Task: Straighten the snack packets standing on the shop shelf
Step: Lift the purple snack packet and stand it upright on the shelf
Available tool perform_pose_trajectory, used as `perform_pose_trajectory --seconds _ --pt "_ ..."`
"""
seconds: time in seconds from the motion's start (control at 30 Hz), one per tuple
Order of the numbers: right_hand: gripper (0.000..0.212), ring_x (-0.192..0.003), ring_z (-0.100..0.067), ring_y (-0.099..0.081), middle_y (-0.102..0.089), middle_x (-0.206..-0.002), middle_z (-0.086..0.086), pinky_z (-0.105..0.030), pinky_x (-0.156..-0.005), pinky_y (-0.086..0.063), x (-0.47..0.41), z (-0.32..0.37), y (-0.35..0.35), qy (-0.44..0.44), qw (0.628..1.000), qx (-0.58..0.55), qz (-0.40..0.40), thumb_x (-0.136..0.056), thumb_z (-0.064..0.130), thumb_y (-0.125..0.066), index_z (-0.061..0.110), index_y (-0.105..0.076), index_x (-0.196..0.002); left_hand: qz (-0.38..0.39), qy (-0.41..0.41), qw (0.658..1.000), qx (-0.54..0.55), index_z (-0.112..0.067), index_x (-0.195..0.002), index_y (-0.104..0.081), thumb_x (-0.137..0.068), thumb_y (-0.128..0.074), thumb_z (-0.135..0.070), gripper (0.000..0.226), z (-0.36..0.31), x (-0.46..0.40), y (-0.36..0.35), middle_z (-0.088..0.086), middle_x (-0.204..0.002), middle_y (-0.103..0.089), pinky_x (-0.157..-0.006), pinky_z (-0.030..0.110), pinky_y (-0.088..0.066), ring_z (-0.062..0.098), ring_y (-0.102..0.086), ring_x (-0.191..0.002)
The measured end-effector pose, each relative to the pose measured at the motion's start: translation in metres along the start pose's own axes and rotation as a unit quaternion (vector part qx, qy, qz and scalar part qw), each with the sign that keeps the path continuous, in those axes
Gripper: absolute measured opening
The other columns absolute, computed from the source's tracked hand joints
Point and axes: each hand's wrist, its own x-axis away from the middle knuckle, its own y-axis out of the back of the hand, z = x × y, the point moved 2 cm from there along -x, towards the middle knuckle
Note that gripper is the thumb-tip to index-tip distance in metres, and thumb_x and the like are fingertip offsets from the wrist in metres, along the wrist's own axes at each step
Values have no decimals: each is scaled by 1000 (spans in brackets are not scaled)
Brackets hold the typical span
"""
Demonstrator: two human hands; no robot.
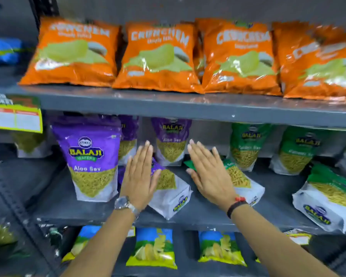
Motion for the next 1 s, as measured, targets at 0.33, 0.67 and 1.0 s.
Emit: perform_pose_trajectory --seconds 0.33,0.67,1.0 --pt "54 -131 -24 -38 -41 -142 -15 -32 -108 -26 -27 -47 -162 -300 821 -374 311 -90 42 -40 10 -35 -134 68 570 689 442 -18 -91 -53 -76 -65 -22 19 60 59 -103 -2 -93 -55 -75 17 -47 11 -50 -78" --pt "45 -115 -21 -53 -56 -129 -12 -29 -95 -39 -21 -48 -189 -364 723 -491 321 -81 39 -59 9 -56 -114 118 606 545 568 -13 -91 -59 -80 -60 -10 11 59 70 -124 -9 -62 -73 -46 19 -55 3 -67 -54" --pt "29 -104 -18 -63 -66 -114 -2 -37 -94 -48 31 -28 -104 -323 715 -586 203 -78 26 -65 25 -57 -106 140 459 606 634 -13 -86 -60 -81 -49 7 24 40 57 -75 -11 -64 -75 -58 15 -56 2 -68 -65"
